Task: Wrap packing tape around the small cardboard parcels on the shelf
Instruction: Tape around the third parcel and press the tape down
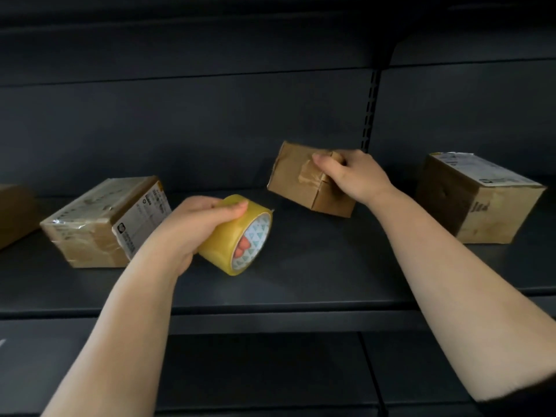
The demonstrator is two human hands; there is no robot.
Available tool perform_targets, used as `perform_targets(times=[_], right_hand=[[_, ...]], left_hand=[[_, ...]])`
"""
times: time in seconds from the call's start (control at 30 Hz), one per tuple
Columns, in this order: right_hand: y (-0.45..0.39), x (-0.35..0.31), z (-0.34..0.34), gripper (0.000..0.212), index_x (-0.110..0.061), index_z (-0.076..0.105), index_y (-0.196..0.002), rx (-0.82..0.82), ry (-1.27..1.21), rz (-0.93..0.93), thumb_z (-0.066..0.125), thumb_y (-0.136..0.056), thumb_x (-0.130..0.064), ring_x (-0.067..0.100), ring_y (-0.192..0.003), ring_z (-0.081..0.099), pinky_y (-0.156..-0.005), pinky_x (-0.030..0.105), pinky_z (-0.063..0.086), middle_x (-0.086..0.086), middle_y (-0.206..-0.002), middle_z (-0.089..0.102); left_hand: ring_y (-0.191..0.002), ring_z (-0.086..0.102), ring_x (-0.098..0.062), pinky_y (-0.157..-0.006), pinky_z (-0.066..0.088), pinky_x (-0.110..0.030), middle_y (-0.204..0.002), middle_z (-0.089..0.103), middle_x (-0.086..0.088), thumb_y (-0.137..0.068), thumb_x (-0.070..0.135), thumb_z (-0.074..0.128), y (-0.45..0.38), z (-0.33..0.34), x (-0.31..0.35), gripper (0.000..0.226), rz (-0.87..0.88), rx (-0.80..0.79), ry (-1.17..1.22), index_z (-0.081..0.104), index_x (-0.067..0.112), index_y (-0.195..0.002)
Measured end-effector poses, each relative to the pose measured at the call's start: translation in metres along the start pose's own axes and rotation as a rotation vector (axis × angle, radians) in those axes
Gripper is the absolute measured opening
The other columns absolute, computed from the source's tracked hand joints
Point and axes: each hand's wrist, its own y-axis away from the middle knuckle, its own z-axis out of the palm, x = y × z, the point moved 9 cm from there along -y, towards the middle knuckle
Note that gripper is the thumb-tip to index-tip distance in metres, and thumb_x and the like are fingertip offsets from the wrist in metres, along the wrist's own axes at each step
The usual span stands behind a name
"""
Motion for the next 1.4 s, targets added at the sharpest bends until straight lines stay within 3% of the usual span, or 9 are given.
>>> perform_targets(times=[0.17,0.33,0.53,0.63,0.83,0.97,1.2,1.3,1.4], right_hand=[[0.0,0.01,-0.008,0.06,-0.024,0.06,-0.12,0.019,-0.156,0.094,0.044,-0.082,-0.068,0.023,-0.112,0.053,-0.094,0.036,0.042,0.0,-0.123,0.058],[-0.003,0.021,-0.014,0.07,-0.018,0.051,-0.131,0.072,-0.321,0.177,0.045,-0.081,-0.067,0.023,-0.118,0.047,-0.091,0.032,0.036,0.001,-0.132,0.051],[-0.007,0.02,-0.035,0.031,-0.023,0.053,-0.118,0.252,-0.299,0.103,0.042,-0.095,-0.041,0.022,-0.113,0.049,-0.088,0.028,0.035,0.004,-0.117,0.054],[-0.01,-0.01,-0.032,0.052,-0.032,0.032,-0.144,0.225,-0.098,-0.215,0.044,-0.096,-0.015,0.016,-0.135,0.034,-0.105,0.021,0.027,0.001,-0.148,0.037],[-0.014,-0.003,0.024,0.041,-0.03,0.047,-0.135,0.077,0.724,-0.353,0.043,-0.095,-0.025,0.027,-0.118,0.052,-0.092,0.036,0.046,0.001,-0.137,0.053],[-0.027,0.001,0.013,0.042,-0.013,0.05,-0.128,0.107,0.78,-0.166,0.033,-0.099,-0.038,0.029,-0.103,0.057,-0.068,0.03,0.039,0.012,-0.119,0.06],[-0.007,0.0,0.007,0.062,-0.02,0.037,-0.142,0.071,0.851,-0.243,0.028,-0.094,-0.057,0.027,-0.112,0.056,-0.082,0.034,0.05,0.008,-0.13,0.057],[0.013,-0.016,0.005,0.061,-0.024,0.039,-0.141,0.131,0.864,-0.315,0.027,-0.093,-0.059,0.023,-0.105,0.06,-0.072,0.031,0.049,0.003,-0.124,0.062],[0.038,-0.032,0.011,0.06,-0.026,0.037,-0.142,0.15,0.864,-0.353,0.025,-0.093,-0.059,0.02,-0.106,0.06,-0.069,0.029,0.045,-0.003,-0.133,0.055]], left_hand=[[-0.084,0.067,-0.026,-0.086,0.053,-0.041,-0.087,0.07,-0.01,-0.077,0.036,0.07,-0.027,0.009,0.021,0.026,0.012,0.002,-0.218,0.066,0.014,-0.088],[-0.079,0.068,-0.026,-0.084,0.055,-0.043,-0.083,0.071,-0.012,-0.075,0.041,0.071,-0.048,0.026,0.033,0.041,-0.034,-0.067,-0.294,0.063,0.009,-0.1],[-0.043,0.064,-0.014,-0.048,0.055,-0.025,-0.05,0.068,-0.007,-0.084,0.034,0.064,-0.054,0.046,0.043,0.028,-0.058,-0.173,-0.209,0.063,0.006,-0.089],[-0.044,0.065,-0.015,-0.049,0.055,-0.024,-0.05,0.068,-0.007,-0.083,0.034,0.065,-0.053,0.049,0.035,0.029,-0.062,-0.17,-0.228,0.062,0.006,-0.091],[-0.037,0.061,-0.013,-0.038,0.049,-0.02,-0.042,0.063,-0.006,-0.084,0.032,0.064,-0.047,0.033,0.019,0.025,-0.067,-0.113,-0.169,0.063,0.007,-0.082],[-0.038,0.061,-0.014,-0.04,0.05,-0.021,-0.043,0.063,-0.007,-0.086,0.033,0.062,-0.045,0.03,0.017,0.026,-0.062,-0.142,-0.157,0.064,0.007,-0.082],[-0.043,0.062,-0.015,-0.049,0.056,-0.027,-0.046,0.063,-0.006,-0.084,0.033,0.063,-0.041,0.018,0.008,0.025,-0.069,-0.157,-0.139,0.066,0.008,-0.084],[-0.04,0.06,-0.016,-0.045,0.054,-0.027,-0.044,0.06,-0.007,-0.068,0.042,0.072,-0.027,0.007,0.005,0.041,-0.065,-0.196,-0.151,0.065,0.005,-0.086],[-0.035,0.059,-0.016,-0.038,0.047,-0.025,-0.042,0.06,-0.008,-0.016,0.062,0.084,-0.009,-0.016,-0.002,0.096,-0.066,-0.206,-0.167,0.063,0.006,-0.092]])
